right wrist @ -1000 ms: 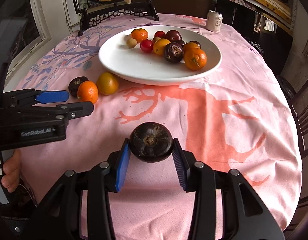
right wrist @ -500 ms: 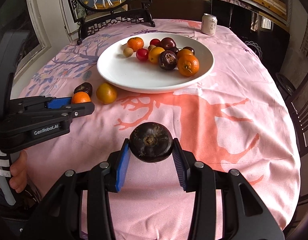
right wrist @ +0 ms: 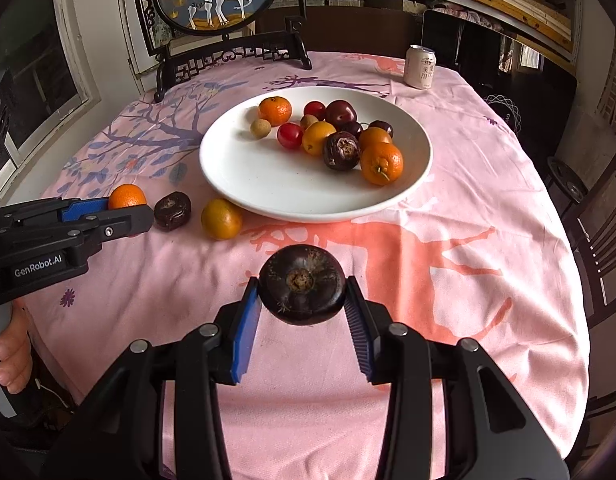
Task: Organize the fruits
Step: 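Set plum and orange on the white plate and open both tools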
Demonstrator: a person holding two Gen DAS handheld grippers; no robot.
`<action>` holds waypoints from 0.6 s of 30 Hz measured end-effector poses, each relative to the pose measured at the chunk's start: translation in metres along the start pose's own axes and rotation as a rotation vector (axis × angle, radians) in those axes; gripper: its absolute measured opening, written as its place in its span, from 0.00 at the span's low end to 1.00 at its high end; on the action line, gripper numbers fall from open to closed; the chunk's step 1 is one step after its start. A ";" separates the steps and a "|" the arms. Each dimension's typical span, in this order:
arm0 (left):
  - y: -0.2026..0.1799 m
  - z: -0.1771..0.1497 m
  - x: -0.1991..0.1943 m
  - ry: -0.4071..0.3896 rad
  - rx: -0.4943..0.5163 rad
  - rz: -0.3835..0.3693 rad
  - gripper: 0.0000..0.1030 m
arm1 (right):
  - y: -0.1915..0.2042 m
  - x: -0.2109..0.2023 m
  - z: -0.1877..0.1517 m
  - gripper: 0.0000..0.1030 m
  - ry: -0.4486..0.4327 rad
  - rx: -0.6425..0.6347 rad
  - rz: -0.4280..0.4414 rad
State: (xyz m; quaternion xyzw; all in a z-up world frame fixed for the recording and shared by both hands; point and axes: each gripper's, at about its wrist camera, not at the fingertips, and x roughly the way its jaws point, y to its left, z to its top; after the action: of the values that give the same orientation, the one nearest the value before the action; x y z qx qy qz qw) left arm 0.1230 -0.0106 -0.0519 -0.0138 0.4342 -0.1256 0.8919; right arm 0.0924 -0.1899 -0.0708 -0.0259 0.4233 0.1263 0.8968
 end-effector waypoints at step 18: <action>-0.004 0.118 0.100 0.105 0.007 0.084 0.36 | -0.026 0.090 0.085 0.41 0.099 0.024 0.019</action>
State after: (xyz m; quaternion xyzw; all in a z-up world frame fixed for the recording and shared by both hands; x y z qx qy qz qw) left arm 0.2731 -0.0477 -0.0550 0.0141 0.4802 -0.0901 0.8724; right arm 0.2175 -0.1836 -0.0870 -0.0175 0.4687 0.1282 0.8738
